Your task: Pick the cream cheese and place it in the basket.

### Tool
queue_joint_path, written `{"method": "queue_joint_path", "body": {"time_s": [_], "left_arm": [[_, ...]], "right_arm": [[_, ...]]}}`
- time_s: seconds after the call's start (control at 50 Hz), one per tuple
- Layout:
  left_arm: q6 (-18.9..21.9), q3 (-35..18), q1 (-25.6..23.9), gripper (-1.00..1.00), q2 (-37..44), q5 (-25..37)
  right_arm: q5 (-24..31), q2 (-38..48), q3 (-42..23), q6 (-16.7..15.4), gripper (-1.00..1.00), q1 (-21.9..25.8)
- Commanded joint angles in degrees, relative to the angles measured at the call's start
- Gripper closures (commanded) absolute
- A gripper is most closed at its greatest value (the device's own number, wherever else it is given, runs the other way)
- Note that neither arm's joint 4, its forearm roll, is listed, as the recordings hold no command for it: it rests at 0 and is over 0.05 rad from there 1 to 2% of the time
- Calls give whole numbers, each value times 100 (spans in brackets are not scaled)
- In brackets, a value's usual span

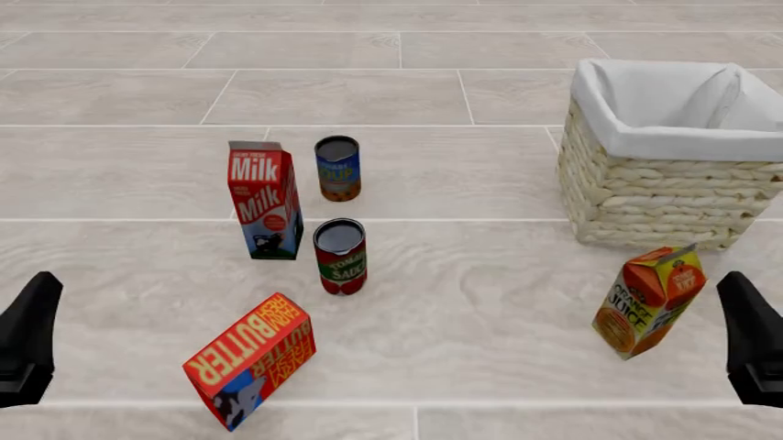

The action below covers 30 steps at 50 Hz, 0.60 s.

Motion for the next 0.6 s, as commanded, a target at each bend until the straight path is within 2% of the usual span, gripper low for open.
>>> {"method": "queue_joint_path", "body": {"time_s": [0.02,0.24,0.48,0.6], "left_arm": [[14,-13,-48,-100,21,-10],[15,-11,-49,-100,22,-12],[15,-14,-49,-100,28,-14],[15,-12,-50,-100,27,-15]], "right_arm": [[16,-18,-11,10,-100,-10],[-70,106,-5,-1,-100,-24],[2,-6,-52,43,-100,-285],[-137,174,-34,-23,-100,-312]]}}
